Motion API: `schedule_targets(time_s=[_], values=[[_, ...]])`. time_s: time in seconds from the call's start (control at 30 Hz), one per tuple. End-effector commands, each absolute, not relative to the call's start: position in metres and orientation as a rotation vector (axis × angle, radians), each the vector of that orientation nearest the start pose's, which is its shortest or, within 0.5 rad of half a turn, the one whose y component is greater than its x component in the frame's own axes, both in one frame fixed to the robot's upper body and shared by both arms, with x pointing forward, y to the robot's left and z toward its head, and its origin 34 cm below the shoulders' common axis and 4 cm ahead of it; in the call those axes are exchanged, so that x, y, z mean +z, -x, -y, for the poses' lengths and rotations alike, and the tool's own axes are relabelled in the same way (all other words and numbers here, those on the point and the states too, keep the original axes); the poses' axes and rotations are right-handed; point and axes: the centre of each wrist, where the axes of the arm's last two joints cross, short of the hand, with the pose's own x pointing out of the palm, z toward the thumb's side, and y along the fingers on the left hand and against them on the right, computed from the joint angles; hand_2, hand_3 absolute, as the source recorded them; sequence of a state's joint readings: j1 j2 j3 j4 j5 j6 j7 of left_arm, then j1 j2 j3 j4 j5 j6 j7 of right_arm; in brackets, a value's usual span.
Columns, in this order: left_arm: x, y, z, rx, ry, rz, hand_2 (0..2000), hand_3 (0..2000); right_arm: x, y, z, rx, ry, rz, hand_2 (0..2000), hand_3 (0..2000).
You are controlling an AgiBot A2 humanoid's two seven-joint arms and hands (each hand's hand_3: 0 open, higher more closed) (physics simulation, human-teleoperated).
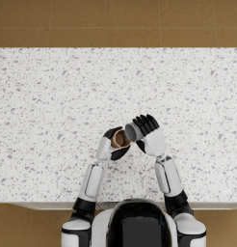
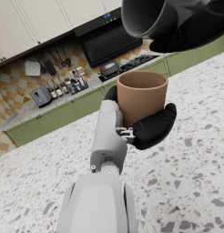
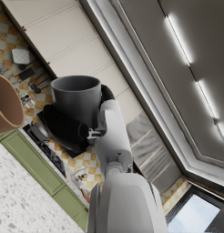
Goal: Pick up two cups and pour the berry on the right into the cup on the left
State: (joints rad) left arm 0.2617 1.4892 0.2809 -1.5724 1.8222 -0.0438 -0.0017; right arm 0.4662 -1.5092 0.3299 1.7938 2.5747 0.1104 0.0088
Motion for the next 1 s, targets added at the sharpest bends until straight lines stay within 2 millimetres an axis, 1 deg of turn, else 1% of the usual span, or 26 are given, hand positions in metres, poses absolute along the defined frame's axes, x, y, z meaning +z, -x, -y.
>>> schedule_targets(time_s=[0.03, 0.2, 0.3, 0.37, 0.4, 0.43, 0.47, 0.5, 0.57, 0.6, 0.63, 0.77, 0.8, 0.83, 0.87, 0.9, 1.0], values=[[0.171, -0.274, -0.127, -1.811, -0.549, -0.042, 2000, 1280, 0.277, -0.264, 0.110, 1.346, 1.475, -0.269, 2000, 1280], [0.169, -0.275, -0.126, -1.812, -0.538, -0.047, 2000, 1280, 0.278, -0.260, 0.107, 1.232, 1.580, -0.362, 2000, 1280], [0.169, -0.276, -0.126, -1.811, -0.534, -0.046, 2000, 1280, 0.279, -0.260, 0.109, 1.146, 1.627, -0.421, 2000, 1280], [0.166, -0.279, -0.125, -1.815, -0.522, -0.058, 2000, 1280, 0.281, -0.257, 0.104, 1.098, 1.676, -0.439, 2000, 1280], [0.161, -0.275, -0.126, -1.821, -0.515, -0.070, 2000, 1280, 0.281, -0.257, 0.102, 1.077, 1.695, -0.457, 2000, 1280], [0.167, -0.278, -0.123, -1.822, -0.527, -0.053, 2000, 1280, 0.280, -0.257, 0.101, 1.055, 1.713, -0.480, 2000, 1280], [0.161, -0.276, -0.125, -1.823, -0.512, -0.073, 2000, 1280, 0.281, -0.256, 0.102, 1.026, 1.729, -0.496, 2000, 1280], [0.167, -0.279, -0.124, -1.818, -0.523, -0.053, 2000, 1280, 0.284, -0.254, 0.102, 0.990, 1.744, -0.504, 2000, 1280], [0.165, -0.278, -0.122, -1.828, -0.520, -0.058, 2000, 1280, 0.284, -0.250, 0.097, 0.947, 1.794, -0.529, 2000, 1280], [0.160, -0.276, -0.124, -1.827, -0.508, -0.074, 2000, 1280, 0.284, -0.249, 0.095, 0.923, 1.813, -0.545, 2000, 1280], [0.164, -0.279, -0.122, -1.827, -0.515, -0.061, 2000, 1280, 0.284, -0.248, 0.096, 0.895, 1.828, -0.564, 2000, 1280], [0.167, -0.281, -0.121, -1.821, -0.516, -0.051, 2000, 1280, 0.284, -0.246, 0.096, 0.780, 1.880, -0.639, 2000, 1280], [0.166, -0.282, -0.120, -1.825, -0.513, -0.054, 2000, 1280, 0.284, -0.245, 0.094, 0.754, 1.898, -0.651, 2000, 1280], [0.159, -0.278, -0.122, -1.829, -0.500, -0.074, 2000, 1280, 0.283, -0.245, 0.093, 0.729, 1.913, -0.671, 2000, 1280], [0.166, -0.283, -0.121, -1.820, -0.509, -0.054, 2000, 1280, 0.284, -0.245, 0.094, 0.695, 1.918, -0.692, 2000, 1280], [0.159, -0.279, -0.122, -1.829, -0.497, -0.074, 2000, 1280, 0.283, -0.246, 0.095, 0.670, 1.927, -0.719, 2000, 1280], [0.159, -0.280, -0.122, -1.827, -0.495, -0.074, 2000, 1280, 0.284, -0.246, 0.093, 0.588, 1.957, -0.780, 2000, 1280]])
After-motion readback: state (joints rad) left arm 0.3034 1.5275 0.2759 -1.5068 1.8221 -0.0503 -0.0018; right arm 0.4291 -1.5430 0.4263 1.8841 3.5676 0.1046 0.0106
